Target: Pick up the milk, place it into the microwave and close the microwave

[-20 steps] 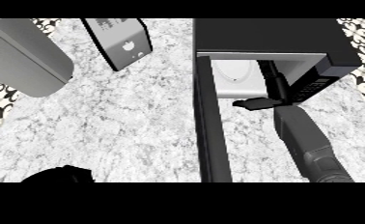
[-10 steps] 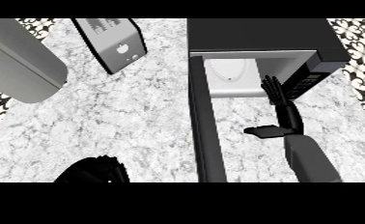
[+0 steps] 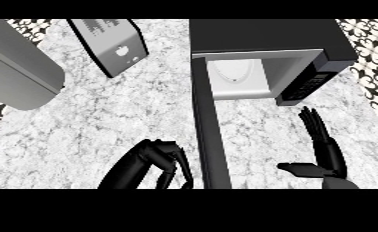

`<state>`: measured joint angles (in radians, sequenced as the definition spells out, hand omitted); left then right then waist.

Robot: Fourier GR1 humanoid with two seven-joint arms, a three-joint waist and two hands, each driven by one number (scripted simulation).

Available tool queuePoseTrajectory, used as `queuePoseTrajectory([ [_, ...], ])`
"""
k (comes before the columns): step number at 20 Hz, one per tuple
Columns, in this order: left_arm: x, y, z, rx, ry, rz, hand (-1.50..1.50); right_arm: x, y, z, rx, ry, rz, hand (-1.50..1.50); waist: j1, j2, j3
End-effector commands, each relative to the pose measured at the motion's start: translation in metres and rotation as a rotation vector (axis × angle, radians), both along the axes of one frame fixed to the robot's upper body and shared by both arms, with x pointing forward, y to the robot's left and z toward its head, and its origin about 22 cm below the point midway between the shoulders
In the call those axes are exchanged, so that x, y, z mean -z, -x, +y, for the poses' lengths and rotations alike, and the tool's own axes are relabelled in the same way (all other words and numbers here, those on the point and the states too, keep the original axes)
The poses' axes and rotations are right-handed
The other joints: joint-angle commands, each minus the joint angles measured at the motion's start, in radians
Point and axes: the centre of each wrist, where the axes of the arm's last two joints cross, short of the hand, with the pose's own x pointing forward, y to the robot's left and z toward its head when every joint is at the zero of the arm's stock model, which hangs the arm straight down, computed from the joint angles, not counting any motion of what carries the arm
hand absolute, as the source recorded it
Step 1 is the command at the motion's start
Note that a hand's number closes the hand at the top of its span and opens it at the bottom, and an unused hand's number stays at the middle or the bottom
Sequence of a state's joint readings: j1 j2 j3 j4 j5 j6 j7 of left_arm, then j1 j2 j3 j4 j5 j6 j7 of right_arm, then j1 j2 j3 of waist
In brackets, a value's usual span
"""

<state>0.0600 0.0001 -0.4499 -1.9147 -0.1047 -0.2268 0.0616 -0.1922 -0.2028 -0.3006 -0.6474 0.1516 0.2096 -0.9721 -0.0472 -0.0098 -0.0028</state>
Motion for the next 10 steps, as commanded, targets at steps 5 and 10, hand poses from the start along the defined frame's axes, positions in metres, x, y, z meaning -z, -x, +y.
queuePoseTrajectory([
  [5,0.054,-0.020,-0.057,0.099,-0.180,0.036,1.50,-0.029,0.037,-0.027,-0.079,-0.009,-0.087,-1.50,-0.022,0.005,-0.002],
  [10,0.091,-0.026,-0.077,0.070,-0.224,0.018,1.50,-0.057,0.059,-0.055,-0.132,0.015,-0.126,-1.50,-0.024,0.010,-0.002],
])
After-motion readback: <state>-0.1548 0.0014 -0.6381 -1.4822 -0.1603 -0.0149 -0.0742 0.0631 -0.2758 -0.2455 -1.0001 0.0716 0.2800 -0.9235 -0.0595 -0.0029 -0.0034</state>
